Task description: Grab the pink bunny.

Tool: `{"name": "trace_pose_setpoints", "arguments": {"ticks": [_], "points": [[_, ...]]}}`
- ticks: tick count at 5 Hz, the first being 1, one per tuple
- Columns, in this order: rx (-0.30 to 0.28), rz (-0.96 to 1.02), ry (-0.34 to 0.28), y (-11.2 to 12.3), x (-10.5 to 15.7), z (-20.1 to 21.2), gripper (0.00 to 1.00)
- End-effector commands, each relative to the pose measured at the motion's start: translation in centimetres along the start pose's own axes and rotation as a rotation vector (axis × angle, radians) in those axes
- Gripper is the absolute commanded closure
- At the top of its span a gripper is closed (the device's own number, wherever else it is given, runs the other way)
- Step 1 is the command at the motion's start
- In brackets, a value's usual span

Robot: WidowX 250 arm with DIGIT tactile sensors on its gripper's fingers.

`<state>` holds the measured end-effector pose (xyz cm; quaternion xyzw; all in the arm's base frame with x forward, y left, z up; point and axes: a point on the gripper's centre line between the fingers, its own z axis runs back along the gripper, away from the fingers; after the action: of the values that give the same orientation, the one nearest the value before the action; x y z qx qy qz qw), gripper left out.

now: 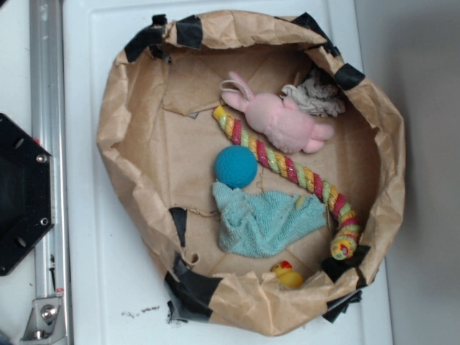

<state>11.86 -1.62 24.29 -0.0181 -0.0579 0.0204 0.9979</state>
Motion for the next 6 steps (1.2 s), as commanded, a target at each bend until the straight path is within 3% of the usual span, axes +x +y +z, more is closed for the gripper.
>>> {"name": "trace_pose_setpoints", "arguments": {"ticks": [1,2,3,4,5,6], "points": [[0.0,0.0,0.0,0.0,0.0,0.0,0.0],[0.027,-0.251,-0.254,2.3,4.8,-2.7,0.0],[-0.07,-0.139,-0.153,3.5,9.0,-6.7,0.0],[-0.071,-0.136,-0.149,3.4,12.9,-9.8,0.0],[-0.078,-0.083,-0.064,4.1,13.9,-15.2,0.0],[-0.053,-0.052,-0.033,5.9,14.2,-16.9,0.0]]}}
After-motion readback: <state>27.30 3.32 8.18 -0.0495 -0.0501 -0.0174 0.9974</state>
